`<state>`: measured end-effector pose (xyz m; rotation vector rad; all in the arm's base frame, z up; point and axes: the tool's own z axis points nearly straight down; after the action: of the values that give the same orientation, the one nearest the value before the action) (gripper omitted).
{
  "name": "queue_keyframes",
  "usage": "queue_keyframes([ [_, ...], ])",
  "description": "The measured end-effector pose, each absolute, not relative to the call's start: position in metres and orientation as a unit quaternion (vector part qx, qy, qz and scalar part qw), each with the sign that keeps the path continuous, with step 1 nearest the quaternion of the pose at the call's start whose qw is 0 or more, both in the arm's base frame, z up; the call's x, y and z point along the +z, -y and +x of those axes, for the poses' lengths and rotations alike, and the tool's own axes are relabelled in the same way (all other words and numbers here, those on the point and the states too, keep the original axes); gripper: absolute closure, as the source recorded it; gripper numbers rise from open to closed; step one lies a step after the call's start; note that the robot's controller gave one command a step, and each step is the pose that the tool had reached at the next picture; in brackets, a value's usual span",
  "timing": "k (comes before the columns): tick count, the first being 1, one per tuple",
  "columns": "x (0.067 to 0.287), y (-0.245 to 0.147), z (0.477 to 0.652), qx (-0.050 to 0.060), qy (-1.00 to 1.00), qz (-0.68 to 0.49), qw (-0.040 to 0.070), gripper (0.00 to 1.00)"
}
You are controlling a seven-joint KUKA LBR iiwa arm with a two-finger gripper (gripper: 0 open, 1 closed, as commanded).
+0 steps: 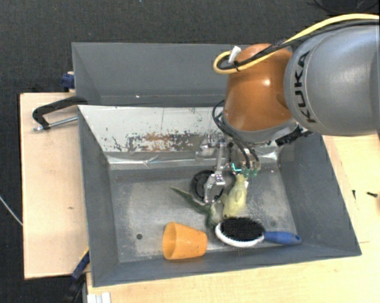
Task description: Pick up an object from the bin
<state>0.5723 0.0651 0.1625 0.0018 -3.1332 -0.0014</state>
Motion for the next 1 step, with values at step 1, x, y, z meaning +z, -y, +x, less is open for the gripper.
queue_keyframes([
  [1, 0.0843, -0.0548, 0.5741, -0.001, 0.997, 0.076, -0.002, 0.00],
])
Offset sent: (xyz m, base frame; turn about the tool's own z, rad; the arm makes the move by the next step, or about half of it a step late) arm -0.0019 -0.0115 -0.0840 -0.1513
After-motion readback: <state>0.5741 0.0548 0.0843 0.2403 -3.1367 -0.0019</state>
